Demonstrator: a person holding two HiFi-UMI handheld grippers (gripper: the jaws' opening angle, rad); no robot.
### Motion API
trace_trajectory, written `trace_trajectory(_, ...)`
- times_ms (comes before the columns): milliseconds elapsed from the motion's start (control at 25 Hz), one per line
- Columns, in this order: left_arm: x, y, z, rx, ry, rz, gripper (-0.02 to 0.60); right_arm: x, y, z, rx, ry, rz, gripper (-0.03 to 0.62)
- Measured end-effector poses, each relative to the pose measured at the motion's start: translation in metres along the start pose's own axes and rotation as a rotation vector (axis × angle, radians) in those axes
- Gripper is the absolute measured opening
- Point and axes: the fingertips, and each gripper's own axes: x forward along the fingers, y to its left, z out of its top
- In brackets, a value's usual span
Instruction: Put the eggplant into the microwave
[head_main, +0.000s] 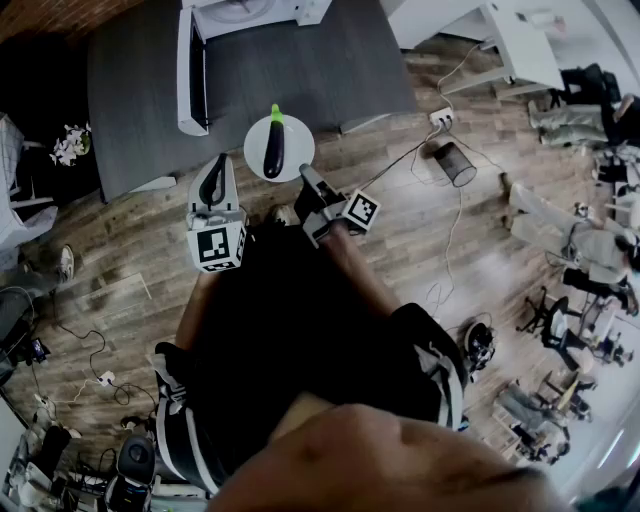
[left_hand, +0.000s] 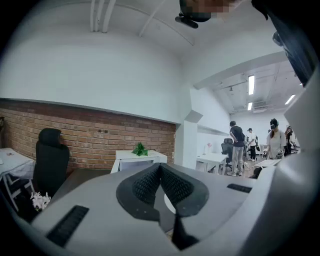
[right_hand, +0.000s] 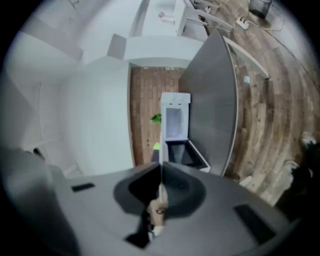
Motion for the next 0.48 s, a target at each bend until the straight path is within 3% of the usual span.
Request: trace_trajectory(480, -0.0009, -0.0041, 0.0012, -0.016, -0.007, -0.004, 0.035, 0.0012, 0.0022, 0.0006, 0.005, 0.006, 0.024, 0.036)
